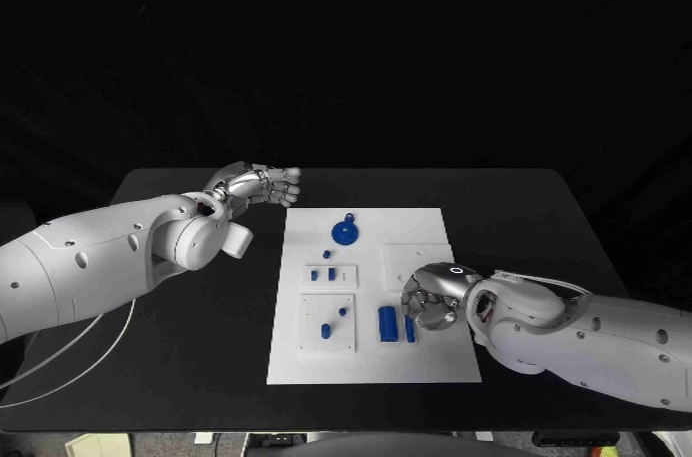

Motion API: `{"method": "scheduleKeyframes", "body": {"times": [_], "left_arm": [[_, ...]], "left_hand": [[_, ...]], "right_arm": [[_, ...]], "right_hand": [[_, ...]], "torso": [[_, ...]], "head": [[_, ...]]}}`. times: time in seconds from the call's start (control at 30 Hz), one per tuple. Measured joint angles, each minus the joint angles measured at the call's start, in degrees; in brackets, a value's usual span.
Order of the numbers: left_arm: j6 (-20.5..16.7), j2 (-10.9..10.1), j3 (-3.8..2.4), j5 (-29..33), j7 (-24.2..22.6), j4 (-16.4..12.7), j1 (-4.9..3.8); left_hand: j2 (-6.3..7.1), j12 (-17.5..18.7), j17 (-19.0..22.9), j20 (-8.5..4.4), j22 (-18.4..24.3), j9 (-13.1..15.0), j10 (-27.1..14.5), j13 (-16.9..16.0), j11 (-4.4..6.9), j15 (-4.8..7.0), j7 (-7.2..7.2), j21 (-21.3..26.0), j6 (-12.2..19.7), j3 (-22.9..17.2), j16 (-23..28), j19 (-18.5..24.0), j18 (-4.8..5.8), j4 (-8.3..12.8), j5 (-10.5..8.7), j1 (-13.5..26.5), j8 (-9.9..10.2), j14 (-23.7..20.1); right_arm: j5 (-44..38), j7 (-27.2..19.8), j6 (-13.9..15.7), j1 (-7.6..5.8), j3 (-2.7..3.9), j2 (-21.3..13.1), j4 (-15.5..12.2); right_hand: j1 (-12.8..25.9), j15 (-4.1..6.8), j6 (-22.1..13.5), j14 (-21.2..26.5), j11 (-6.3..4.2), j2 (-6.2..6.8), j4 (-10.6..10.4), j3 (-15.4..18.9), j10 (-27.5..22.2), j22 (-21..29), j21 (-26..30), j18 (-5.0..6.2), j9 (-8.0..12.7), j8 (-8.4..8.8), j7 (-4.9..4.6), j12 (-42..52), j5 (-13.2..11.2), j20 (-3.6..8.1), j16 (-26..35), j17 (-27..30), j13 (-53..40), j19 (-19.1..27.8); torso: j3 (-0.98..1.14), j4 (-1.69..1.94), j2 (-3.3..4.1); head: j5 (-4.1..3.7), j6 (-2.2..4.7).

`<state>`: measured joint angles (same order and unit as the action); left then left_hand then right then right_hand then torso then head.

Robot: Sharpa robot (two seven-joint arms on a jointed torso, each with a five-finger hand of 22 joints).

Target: Assemble the parts on the task board

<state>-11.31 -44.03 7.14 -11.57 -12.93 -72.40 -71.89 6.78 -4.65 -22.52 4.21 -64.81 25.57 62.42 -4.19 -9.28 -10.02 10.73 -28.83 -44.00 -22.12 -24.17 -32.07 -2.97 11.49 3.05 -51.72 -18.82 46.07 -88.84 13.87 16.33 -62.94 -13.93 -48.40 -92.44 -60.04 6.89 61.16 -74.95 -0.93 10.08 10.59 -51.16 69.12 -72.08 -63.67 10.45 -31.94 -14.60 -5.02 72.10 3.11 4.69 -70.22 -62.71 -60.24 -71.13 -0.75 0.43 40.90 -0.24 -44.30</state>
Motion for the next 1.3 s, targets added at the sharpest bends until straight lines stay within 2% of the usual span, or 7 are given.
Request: {"method": "scheduleKeyframes", "body": {"times": [0.5,0.67,0.8,0.83,0.93,1.23,1.3], "left_arm": [[0.0,0.0,0.0,0.0,0.0,0.1,0.0],[0.0,0.0,0.0,0.0,0.0,0.1,0.0],[0.1,0.0,0.0,0.0,0.1,0.1,0.0],[0.1,0.0,0.0,0.0,0.1,0.1,0.0],[0.1,0.0,0.0,0.0,0.1,0.1,0.0],[0.1,0.0,0.0,0.0,0.1,0.2,0.0],[0.1,0.1,0.0,0.0,0.1,0.2,0.01]], "left_hand": [[0.0,0.0,0.0,0.0,0.0,0.0,0.0,0.0,0.0,0.0,0.0,0.0,0.0,0.2,0.0,0.0,0.08,0.2,0.0,0.0,0.0,0.0],[0.0,0.0,0.0,0.0,0.0,0.0,0.0,0.0,0.0,0.0,0.0,0.0,0.0,0.2,0.0,0.0,0.32,0.2,0.0,0.0,0.0,0.0],[0.0,0.0,0.0,0.0,0.0,0.0,0.0,0.0,0.0,0.0,0.0,0.0,0.0,0.2,0.0,0.0,0.32,0.2,0.0,0.0,0.0,0.0],[0.0,0.0,0.0,0.0,0.0,0.0,0.0,0.0,0.0,0.0,0.0,0.0,0.0,0.2,0.0,0.0,0.32,0.2,0.0,0.0,0.0,0.0],[0.0,0.0,0.0,0.0,0.0,0.0,0.0,0.0,0.0,0.0,0.0,0.2,0.0,0.2,0.0,0.0,0.32,0.2,0.0,0.0,0.0,0.0],[0.0,0.0,0.0,0.0,0.0,0.0,0.0,0.0,0.0,0.0,0.0,0.2,0.0,0.2,0.0,0.0,0.33,0.2,0.0,0.0,0.0,0.0],[0.0,0.0,0.0,0.0,0.0,0.0,0.0,0.0,0.0,0.0,0.0,0.2,0.0,0.2,0.0,0.0,0.33,0.2,0.0,0.0,0.0,0.0]], "right_arm": [[-2.1,-0.5,0.8,0.55,0.05,0.2,0.9],[-2.8,-0.8,1.3,0.7,-0.02,0.3,1.1],[-3.5,-1.1,1.7,0.84,-0.04,0.4,1.3],[-3.8,-1.2,1.9,0.91,-0.04,0.4,1.4],[-4.5,-1.4,2.3,1.07,-0.04,0.6,1.6],[-5.1,-1.8,3.8,1.32,-0.13,0.1,1.3],[-4.9,-2.0,4.4,1.36,-0.16,-0.4,0.9]], "right_hand": [[0.0,-0.02,0.5,0.0,-0.22,0.0,0.0,-0.3,0.2,0.0,-0.2,0.01,0.3,-0.16,0.11,0.2,0.0,-0.01,0.0,-0.1,-0.3,0.0],[0.0,0.17,0.7,-0.2,-0.41,0.02,0.0,-0.3,0.4,0.0,-0.2,0.02,-0.3,-0.27,0.26,0.2,0.0,-0.1,0.0,-0.1,-0.3,-0.1],[-1.1,0.17,0.7,-0.2,-0.42,1.17,-0.3,-0.8,0.4,0.0,-0.2,0.02,-0.2,-0.54,0.29,0.2,0.0,-0.1,0.0,-0.2,-0.2,-0.1],[-1.5,0.17,1.0,-0.2,-0.42,1.99,-0.1,-0.9,0.4,0.0,-0.2,0.03,-0.2,-0.84,0.44,0.2,0.0,-0.1,0.0,-0.2,-0.2,-0.1],[-2.4,0.16,1.4,-0.2,-0.62,3.13,0.5,-0.3,0.6,0.0,-0.5,0.03,-0.3,-0.99,0.33,0.2,0.0,-0.1,0.0,-0.2,-0.2,-0.1],[-2.0,0.37,1.4,-0.4,-0.7,3.67,-0.4,0.7,0.7,0.2,-0.5,0.05,-0.2,-1.17,0.41,0.2,0.0,0.01,0.0,-0.3,-0.1,-0.4],[-1.9,0.44,1.4,-0.3,-0.71,4.17,-0.7,1.0,0.7,0.2,-0.4,0.04,-0.3,-1.21,0.41,0.0,0.0,0.01,0.3,-0.3,0.1,-0.4]], "torso": [[-0.05,0.01,-0.02],[-0.08,-0.01,-0.03],[-0.09,-0.01,-0.04],[-0.09,-0.01,-0.04],[-0.09,-0.01,-0.05],[-0.09,-0.01,-0.05],[-0.09,-0.01,-0.06]], "head": [[0.1,-0.23],[0.07,-0.24],[0.07,-0.24],[0.07,-0.24],[0.06,-0.24],[0.07,-0.08],[0.07,-0.04]]}}
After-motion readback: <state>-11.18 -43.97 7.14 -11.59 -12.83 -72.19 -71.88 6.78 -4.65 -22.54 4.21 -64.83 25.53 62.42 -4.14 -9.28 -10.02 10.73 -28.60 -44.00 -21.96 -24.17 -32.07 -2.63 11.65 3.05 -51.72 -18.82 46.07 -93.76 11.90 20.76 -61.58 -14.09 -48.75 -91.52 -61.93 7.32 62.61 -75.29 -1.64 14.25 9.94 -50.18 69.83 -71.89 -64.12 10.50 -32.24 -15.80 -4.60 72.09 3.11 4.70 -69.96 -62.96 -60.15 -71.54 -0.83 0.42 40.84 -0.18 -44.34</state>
